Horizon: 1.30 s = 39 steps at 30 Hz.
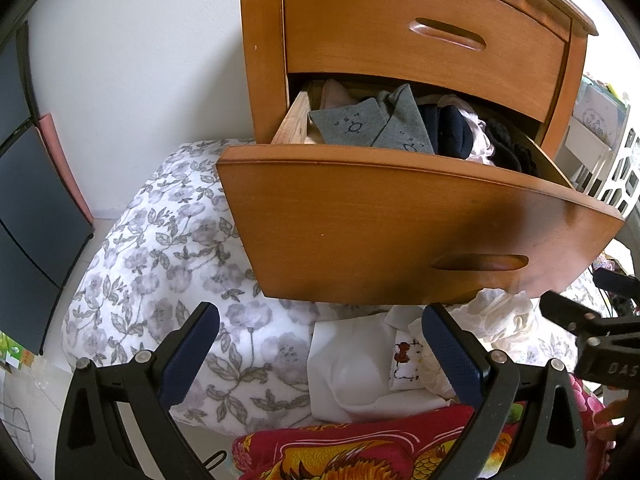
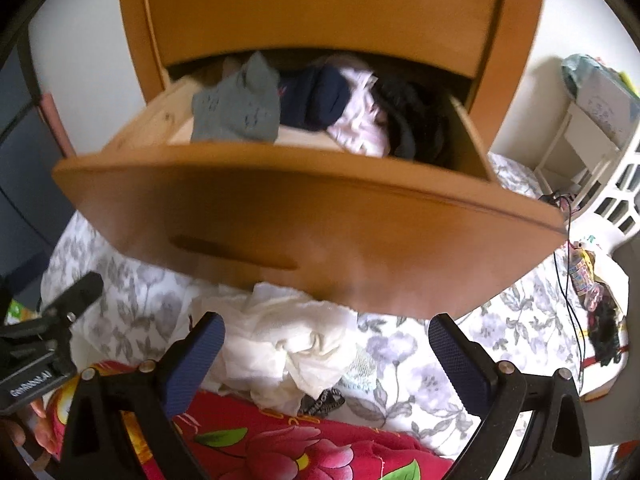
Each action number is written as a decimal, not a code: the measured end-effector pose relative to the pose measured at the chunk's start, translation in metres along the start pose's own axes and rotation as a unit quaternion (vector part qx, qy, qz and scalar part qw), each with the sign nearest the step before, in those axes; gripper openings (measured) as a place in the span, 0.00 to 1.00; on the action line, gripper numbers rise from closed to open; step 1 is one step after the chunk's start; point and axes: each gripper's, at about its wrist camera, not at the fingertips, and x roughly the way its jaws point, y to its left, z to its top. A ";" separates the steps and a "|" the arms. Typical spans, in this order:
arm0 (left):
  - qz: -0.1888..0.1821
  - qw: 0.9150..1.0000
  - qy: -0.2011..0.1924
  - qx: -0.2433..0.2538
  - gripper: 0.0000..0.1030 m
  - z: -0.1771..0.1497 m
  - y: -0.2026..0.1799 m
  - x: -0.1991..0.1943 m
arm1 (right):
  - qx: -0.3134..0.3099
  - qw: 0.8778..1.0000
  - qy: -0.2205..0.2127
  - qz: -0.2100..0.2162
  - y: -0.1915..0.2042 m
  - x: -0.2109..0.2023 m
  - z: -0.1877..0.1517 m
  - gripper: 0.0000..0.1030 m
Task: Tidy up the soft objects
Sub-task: 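Withdraw the right gripper up from the released white cloth, then reach the left gripper into the open drawer toward the grey cloth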
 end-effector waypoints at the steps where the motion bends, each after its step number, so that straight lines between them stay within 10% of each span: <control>1: 0.001 1.000 0.000 0.001 0.98 0.000 0.000 0.000 | 0.006 1.000 -0.005 0.002 -0.002 -0.002 -0.001 1.00; 39: 0.027 0.998 -0.057 0.018 0.98 0.002 -0.006 -0.030 | 0.047 0.992 -0.112 -0.043 -0.017 -0.043 -0.026 1.00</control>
